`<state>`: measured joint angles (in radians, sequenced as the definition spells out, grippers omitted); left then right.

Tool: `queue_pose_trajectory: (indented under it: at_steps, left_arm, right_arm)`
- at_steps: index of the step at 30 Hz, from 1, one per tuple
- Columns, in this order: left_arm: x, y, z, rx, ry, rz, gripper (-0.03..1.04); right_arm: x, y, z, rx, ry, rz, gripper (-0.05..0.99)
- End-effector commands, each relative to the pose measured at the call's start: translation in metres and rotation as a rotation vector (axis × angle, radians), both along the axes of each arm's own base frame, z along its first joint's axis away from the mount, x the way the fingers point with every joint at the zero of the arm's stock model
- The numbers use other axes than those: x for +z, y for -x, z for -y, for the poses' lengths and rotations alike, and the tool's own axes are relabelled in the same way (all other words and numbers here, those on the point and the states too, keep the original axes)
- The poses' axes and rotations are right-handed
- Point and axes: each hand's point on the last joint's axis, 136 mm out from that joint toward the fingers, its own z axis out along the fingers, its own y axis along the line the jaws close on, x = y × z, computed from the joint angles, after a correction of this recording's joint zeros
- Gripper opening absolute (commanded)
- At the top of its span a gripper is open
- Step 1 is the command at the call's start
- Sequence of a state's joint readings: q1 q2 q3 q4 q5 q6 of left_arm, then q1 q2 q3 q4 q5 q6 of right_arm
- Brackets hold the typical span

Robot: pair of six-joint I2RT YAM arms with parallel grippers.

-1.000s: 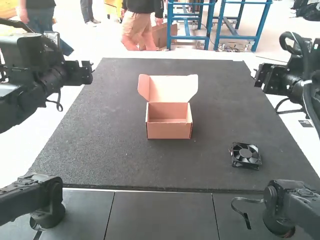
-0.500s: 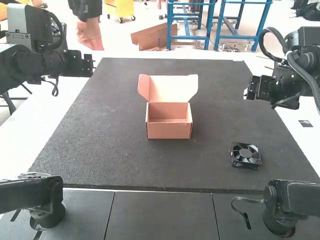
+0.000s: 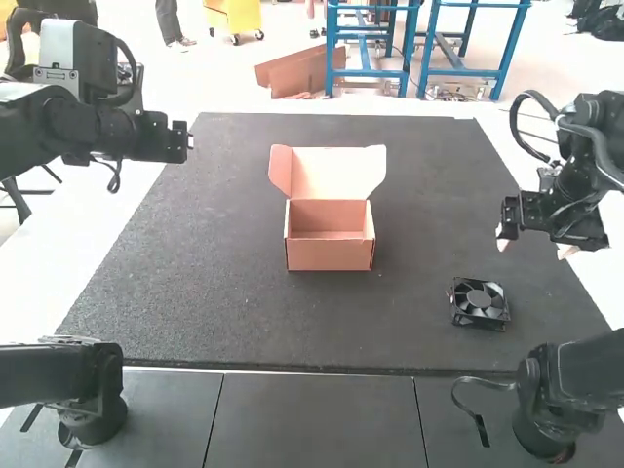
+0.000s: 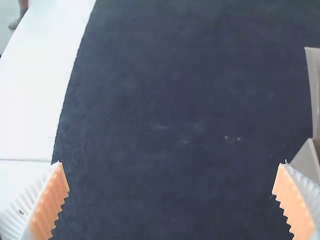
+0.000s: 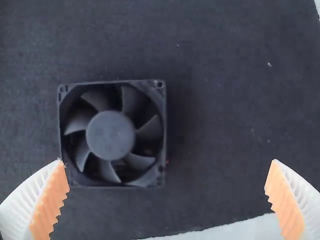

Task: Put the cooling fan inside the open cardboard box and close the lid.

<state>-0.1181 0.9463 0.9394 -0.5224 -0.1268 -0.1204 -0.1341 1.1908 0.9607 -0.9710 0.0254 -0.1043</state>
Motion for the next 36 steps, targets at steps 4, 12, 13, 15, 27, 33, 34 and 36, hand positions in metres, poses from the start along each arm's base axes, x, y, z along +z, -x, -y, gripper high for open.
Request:
queue_pose_trajectory:
  at_steps: [4, 12, 13, 15, 27, 33, 34, 36]
  left_arm:
    - [0.021, -0.003, 0.004, -0.018, 0.007, 0.053, 0.97]
    - [0.020, -0.008, 0.005, -0.018, 0.007, 0.059, 0.97]
    - [0.020, -0.009, 0.005, -0.019, 0.008, 0.056, 0.97]
    - [0.019, -0.009, 0.006, -0.022, 0.008, 0.054, 0.97]
    - [0.017, -0.010, 0.008, -0.031, 0.013, 0.046, 0.97]
    - [0.017, -0.011, 0.008, -0.029, 0.013, 0.046, 0.97]
    - [0.018, -0.012, 0.008, -0.029, 0.013, 0.046, 0.97]
    - [0.018, -0.012, 0.007, -0.026, 0.013, 0.046, 0.97]
  right_arm:
    - [-0.016, 0.011, 0.028, -0.002, 0.039, -0.085, 0.90]
    - [-0.053, 0.042, 0.026, 0.005, 0.015, -0.212, 0.90]
    - [-0.056, 0.045, 0.025, 0.006, 0.013, -0.221, 0.90]
    - [-0.061, 0.047, 0.024, 0.008, 0.011, -0.228, 0.90]
    - [-0.074, 0.025, 0.030, -0.003, 0.032, -0.148, 0.90]
    - [-0.082, 0.023, 0.031, -0.003, 0.024, -0.165, 0.90]
    - [-0.083, 0.022, 0.031, -0.002, 0.025, -0.165, 0.90]
    - [-0.086, 0.022, 0.031, -0.002, 0.023, -0.172, 0.90]
